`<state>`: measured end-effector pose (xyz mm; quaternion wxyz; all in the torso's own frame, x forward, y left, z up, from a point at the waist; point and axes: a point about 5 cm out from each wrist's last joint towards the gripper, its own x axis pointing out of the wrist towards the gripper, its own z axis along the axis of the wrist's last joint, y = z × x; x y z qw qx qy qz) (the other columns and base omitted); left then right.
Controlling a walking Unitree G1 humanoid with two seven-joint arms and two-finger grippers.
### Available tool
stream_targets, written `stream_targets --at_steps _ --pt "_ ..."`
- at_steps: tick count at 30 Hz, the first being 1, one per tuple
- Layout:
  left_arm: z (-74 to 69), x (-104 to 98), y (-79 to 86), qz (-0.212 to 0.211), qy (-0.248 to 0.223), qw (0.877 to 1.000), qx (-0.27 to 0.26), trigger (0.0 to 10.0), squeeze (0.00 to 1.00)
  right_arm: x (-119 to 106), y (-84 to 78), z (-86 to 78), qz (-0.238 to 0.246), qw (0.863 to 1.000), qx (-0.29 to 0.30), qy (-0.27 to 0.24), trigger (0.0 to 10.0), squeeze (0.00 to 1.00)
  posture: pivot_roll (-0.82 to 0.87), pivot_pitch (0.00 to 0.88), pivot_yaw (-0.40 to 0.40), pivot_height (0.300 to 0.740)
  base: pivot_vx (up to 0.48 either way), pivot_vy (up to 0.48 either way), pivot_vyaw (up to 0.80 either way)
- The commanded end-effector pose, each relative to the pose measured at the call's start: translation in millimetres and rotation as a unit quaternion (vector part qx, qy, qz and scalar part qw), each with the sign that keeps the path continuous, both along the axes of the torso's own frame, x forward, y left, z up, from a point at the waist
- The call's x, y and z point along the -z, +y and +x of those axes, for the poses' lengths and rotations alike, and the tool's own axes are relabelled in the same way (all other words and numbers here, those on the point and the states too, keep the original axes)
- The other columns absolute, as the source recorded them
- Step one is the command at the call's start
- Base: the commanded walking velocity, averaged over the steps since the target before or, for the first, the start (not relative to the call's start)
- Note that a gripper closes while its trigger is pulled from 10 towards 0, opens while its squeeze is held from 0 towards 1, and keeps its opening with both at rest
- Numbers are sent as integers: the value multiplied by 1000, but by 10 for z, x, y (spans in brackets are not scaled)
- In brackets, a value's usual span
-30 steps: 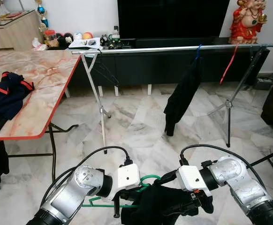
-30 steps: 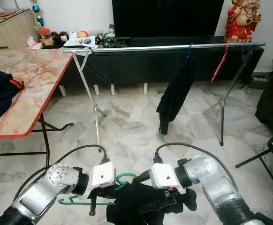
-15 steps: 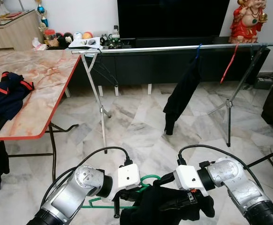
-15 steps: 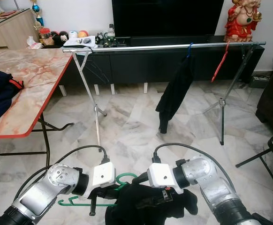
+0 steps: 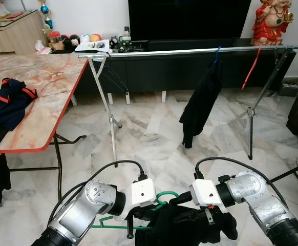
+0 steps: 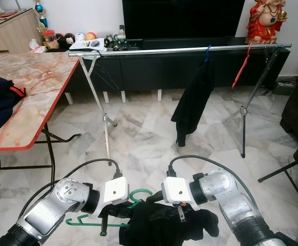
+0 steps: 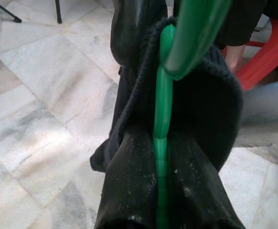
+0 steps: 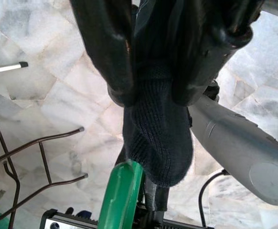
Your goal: Hang hanger
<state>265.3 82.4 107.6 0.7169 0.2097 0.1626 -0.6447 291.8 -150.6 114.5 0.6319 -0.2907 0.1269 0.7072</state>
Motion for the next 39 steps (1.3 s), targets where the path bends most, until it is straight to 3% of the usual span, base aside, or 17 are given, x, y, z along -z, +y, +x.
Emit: stream_targets --at_steps 1,3,4,9,10,11,12,15,16,17,18,19,20,39 --pt "67 -196 -68 -23 -33 999 9 10000 0 139 26 -58 -33 999 -16 16 10000 0 79 67 41 740 0 0 0" --pt "71 -198 -73 -24 -33 999 8 10000 0 166 15 -62 -45 999 -17 16 10000 0 79 67 41 740 0 0 0" --pt "72 -201 -75 -24 -33 999 8 10000 0 176 14 -66 -47 999 -17 18 10000 1000 79 68 41 740 0 0 0" --pt "73 -206 -78 -26 -32 999 7 10000 0 196 38 -68 -46 999 -16 13 10000 1000 79 69 42 740 0 0 0" --pt "73 -207 -79 -26 -31 999 6 10000 0 204 42 -67 -48 999 -15 10 10000 878 79 69 42 740 0 0 0" --pt "74 -209 -82 -26 -31 999 6 10000 0 211 45 -67 -49 999 -16 9 10000 196 79 69 42 740 0 0 0" --pt "73 -212 -87 -27 -31 999 6 10000 0 219 49 -69 -49 999 -16 9 10000 0 80 68 43 740 0 0 0" --pt "72 -216 -93 -28 -31 999 7 10000 0 226 60 -72 -47 999 -16 9 10000 0 80 68 43 740 0 0 0" --pt "73 -217 -94 -28 -30 999 7 10000 0 228 63 -72 -46 999 -16 10 9020 0 80 68 43 740 0 0 0" --pt "75 -217 -95 -28 -31 999 7 10000 0 229 69 -71 -43 999 -15 10 4431 0 80 68 43 740 0 0 0" --pt "76 -217 -96 -28 -32 999 7 10000 0 229 73 -68 -41 999 -14 10 4431 0 80 68 43 740 0 0 0" --pt "76 -217 -96 -28 -32 999 7 10000 0 228 75 -65 -40 999 -13 9 1098 0 80 68 43 740 0 0 0" --pt "75 -218 -97 -28 -31 999 7 10000 0 225 79 -60 -37 999 -10 9 0 0 80 68 43 740 0 0 0" --pt "70 -227 -110 -25 -44 998 22 10000 0 203 121 -74 -6 999 -9 30 0 0 82 57 45 740 0 0 0"
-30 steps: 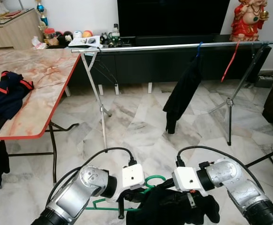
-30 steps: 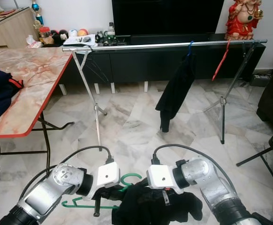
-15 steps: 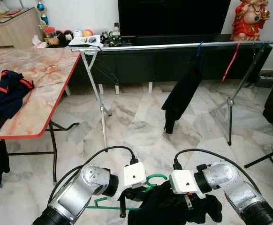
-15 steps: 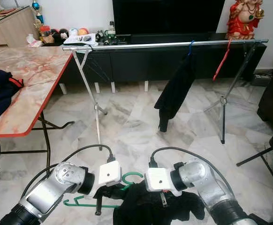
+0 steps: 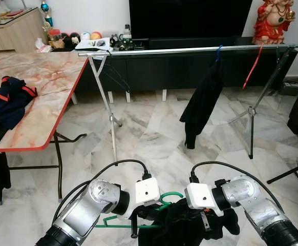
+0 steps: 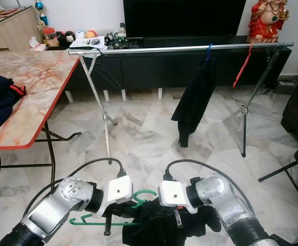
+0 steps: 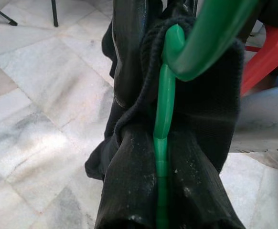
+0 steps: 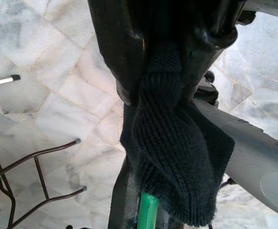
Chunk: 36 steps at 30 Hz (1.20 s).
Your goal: Hang hanger
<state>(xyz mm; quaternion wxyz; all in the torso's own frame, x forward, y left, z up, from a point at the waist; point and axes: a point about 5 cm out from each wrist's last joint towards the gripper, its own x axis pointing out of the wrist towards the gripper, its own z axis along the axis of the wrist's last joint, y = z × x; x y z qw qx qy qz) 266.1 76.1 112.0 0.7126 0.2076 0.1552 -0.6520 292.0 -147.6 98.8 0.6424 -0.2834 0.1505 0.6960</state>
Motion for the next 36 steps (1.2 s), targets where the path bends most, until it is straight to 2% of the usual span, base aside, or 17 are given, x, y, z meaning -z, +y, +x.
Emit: stream_targets --at_steps 1,32,33,34,35,36 --pt "61 -183 -48 -19 -42 999 12 10000 0 45 90 -75 6 999 -31 15 0 0 82 57 45 740 0 0 0" --pt "52 -155 -56 -21 -57 998 20 10000 0 143 69 -194 1 998 -43 46 0 0 65 0 40 740 0 0 0" --pt "48 -154 -60 -22 -54 998 22 10000 584 145 64 -195 0 998 -42 46 0 0 65 0 40 740 0 0 0" --pt "48 -154 -60 -22 -54 998 22 10000 584 145 64 -195 0 998 -42 46 0 0 65 0 40 740 0 0 0" --pt "45 -152 -63 -23 -52 998 23 10000 835 146 59 -195 0 998 -42 46 0 0 65 0 40 740 0 0 0" --pt "42 -151 -64 -23 -51 998 24 10000 1000 147 57 -193 -1 998 -41 46 0 0 66 0 40 740 0 0 0"
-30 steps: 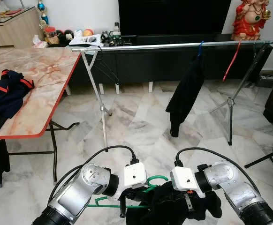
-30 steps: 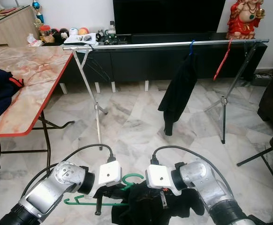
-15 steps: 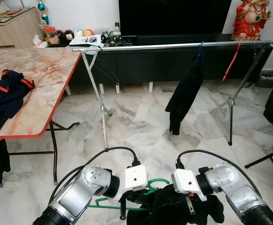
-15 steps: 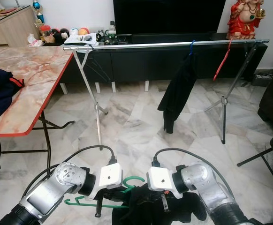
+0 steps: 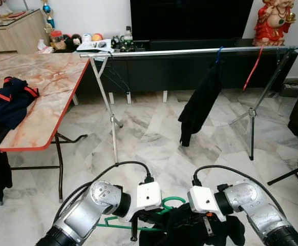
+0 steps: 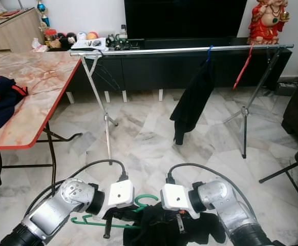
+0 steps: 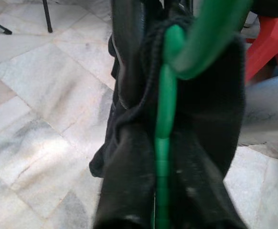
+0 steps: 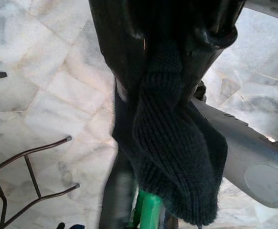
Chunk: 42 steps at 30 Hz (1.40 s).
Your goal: Hang hanger
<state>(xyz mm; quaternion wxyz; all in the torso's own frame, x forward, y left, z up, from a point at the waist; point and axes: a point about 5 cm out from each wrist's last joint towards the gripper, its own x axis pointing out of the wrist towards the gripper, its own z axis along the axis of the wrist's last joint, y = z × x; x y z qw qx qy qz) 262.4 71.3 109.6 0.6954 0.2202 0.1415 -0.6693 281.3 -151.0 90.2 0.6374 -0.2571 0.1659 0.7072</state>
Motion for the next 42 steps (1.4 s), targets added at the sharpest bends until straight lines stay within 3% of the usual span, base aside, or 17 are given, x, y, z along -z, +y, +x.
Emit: stream_targets --at_steps 1,17,28,37,42 --pt "79 -174 -17 -25 -38 999 -4 10000 1000 63 89 -85 -7 999 -38 14 0 0 66 0 40 740 0 0 0" --pt "56 -166 51 -17 -24 1000 2 10000 1000 175 7 -63 -51 998 -18 7 0 0 75 3 35 740 0 0 0" --pt "52 -142 228 10 -10 1000 -3 10000 1000 263 -154 -61 -74 997 19 19 0 0 84 18 37 740 0 0 0" --pt "273 -116 576 22 -49 990 -133 10000 1000 217 -353 65 -88 993 80 -8 0 0 88 27 39 740 0 0 0" --pt "384 -66 791 1 -65 967 -246 10000 1000 177 -457 116 -93 989 109 -19 0 0 94 34 37 740 0 0 0"
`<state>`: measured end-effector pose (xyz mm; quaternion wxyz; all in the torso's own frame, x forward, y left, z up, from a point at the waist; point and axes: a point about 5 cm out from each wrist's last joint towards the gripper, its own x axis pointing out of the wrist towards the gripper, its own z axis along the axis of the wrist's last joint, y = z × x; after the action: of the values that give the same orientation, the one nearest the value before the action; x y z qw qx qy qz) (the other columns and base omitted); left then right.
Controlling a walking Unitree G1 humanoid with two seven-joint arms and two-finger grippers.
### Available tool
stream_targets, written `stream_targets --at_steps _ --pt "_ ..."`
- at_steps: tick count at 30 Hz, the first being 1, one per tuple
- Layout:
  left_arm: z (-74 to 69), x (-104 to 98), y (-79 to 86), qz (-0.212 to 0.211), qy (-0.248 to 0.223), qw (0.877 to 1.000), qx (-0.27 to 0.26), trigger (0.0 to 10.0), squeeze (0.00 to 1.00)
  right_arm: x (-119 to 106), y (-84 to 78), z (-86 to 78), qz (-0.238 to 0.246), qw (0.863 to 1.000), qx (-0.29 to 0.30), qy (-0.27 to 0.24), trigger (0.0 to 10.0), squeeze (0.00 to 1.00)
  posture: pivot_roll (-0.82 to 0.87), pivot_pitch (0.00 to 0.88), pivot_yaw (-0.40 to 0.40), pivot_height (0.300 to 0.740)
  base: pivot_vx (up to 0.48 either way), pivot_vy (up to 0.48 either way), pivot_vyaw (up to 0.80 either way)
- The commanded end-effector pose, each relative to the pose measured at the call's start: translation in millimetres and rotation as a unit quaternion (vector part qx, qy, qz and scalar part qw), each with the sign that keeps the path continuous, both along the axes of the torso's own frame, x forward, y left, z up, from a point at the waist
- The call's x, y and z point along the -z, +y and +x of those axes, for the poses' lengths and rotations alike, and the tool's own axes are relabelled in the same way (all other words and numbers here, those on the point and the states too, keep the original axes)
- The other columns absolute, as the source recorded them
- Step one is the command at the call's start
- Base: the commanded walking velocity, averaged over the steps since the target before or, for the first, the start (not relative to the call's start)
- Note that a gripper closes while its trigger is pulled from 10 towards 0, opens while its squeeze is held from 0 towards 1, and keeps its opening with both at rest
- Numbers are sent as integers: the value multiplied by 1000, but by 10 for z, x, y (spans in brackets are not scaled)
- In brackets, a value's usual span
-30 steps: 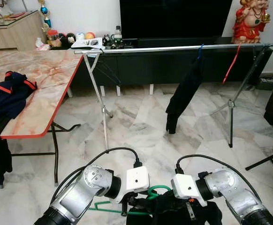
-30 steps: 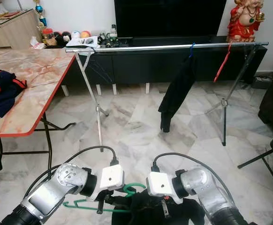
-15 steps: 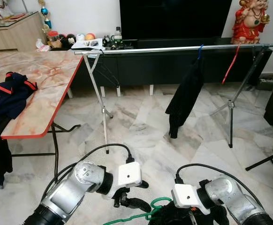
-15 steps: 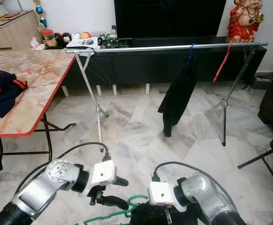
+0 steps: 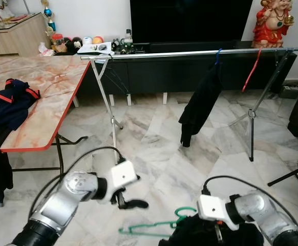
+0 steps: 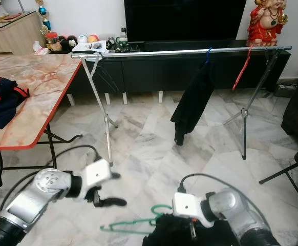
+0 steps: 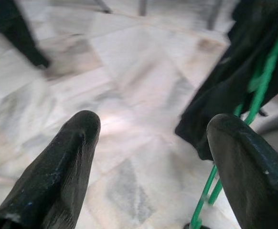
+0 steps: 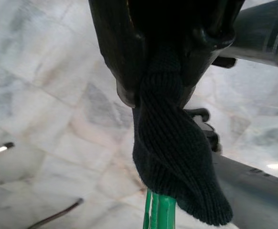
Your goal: Hang hanger
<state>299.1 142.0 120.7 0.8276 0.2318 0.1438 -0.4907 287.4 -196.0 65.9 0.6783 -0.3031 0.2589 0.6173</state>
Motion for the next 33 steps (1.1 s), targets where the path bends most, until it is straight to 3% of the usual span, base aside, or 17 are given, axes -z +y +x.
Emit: stream_targets --at_steps 1,5,6,7,10,17,21,24,28,33 --pt "35 71 117 -9 -4 998 -57 10000 1000 -71 -15 61 5 1000 7 -20 0 0 94 34 37 740 0 0 0" --pt "105 165 260 -28 -36 987 -157 10000 1000 -146 -55 112 7 999 17 -44 0 0 93 35 36 740 0 0 0" --pt "128 176 291 -36 -40 982 -183 10000 867 -168 -61 128 9 999 20 -49 0 0 93 35 36 740 0 0 0" --pt "168 215 380 -51 -51 967 -244 10000 0 -221 -90 168 7 998 28 -63 0 0 93 35 36 740 0 0 0" --pt "172 299 491 -73 -50 947 -310 10000 0 -295 -138 222 5 996 43 -84 0 0 93 35 36 740 0 0 0" --pt "35 576 588 -75 -20 932 -354 10000 0 -428 -172 269 6 993 42 -110 0 0 85 52 39 740 0 0 0" --pt "-50 751 605 -94 28 923 -372 10000 0 -506 -134 305 28 991 43 -125 0 0 85 54 39 740 0 0 0" --pt "-174 945 574 -77 59 931 -353 10000 0 -637 -63 346 68 987 41 -137 0 0 81 57 38 740 0 0 0" --pt "-204 984 556 -77 68 932 -347 10000 0 -693 -37 351 82 986 36 -142 0 0 81 57 38 740 0 0 0" --pt "-285 1111 486 -80 101 937 -324 10000 0 -984 79 336 136 977 -1 -165 0 0 75 56 32 740 0 0 0"
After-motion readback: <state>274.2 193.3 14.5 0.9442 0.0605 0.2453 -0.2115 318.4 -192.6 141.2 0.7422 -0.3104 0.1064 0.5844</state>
